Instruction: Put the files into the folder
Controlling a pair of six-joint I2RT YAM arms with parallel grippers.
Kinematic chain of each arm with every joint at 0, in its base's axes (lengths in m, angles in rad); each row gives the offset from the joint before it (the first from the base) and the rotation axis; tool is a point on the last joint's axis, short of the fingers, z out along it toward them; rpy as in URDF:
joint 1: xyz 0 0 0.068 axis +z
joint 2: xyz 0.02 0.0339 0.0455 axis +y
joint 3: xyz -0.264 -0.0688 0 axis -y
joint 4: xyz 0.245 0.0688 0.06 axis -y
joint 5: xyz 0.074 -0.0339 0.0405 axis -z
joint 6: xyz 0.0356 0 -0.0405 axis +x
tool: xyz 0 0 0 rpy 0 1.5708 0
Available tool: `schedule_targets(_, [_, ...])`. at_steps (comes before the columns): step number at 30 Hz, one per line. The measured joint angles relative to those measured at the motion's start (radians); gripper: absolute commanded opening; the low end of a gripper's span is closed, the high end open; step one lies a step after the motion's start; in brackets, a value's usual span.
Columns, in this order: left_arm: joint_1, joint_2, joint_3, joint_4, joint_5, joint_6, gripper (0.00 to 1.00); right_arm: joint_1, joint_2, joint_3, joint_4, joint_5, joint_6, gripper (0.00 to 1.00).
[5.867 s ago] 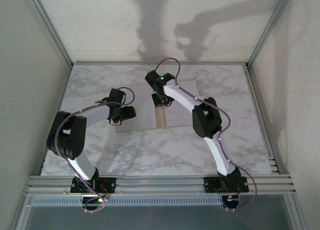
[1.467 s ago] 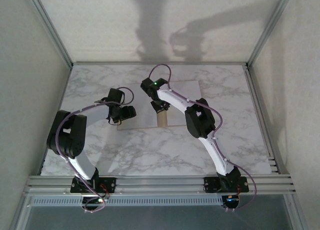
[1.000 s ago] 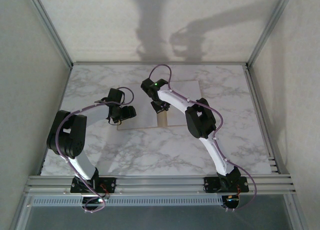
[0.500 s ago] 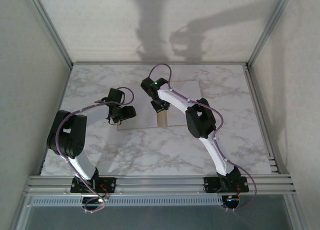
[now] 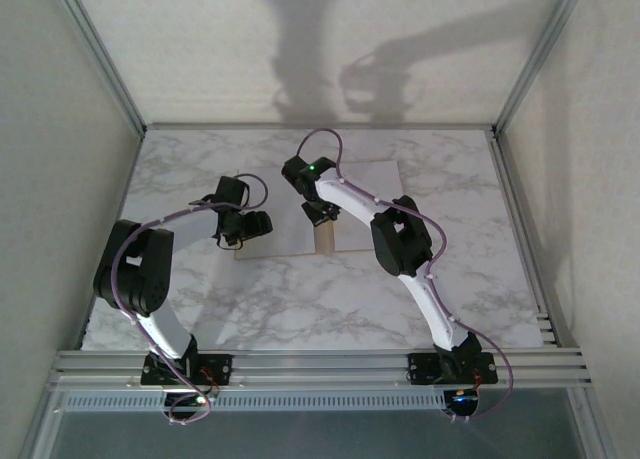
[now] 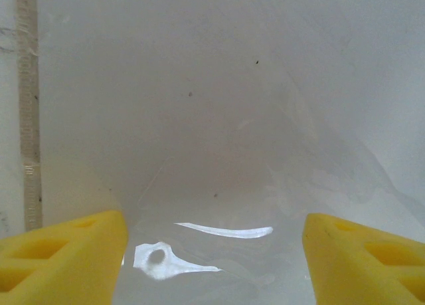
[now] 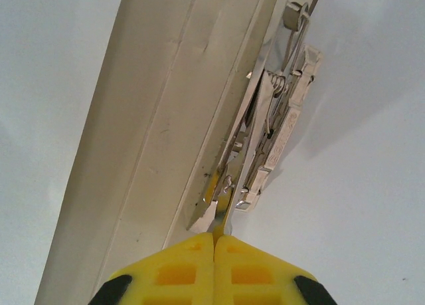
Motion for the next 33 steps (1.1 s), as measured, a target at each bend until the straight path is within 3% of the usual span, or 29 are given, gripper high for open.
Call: schedule_targets(33, [0.000, 0.000, 0.000, 0.000, 0.000, 0.000, 0.71, -0.005, -0.021, -0.029, 0.025, -0.013, -0.011, 0.00])
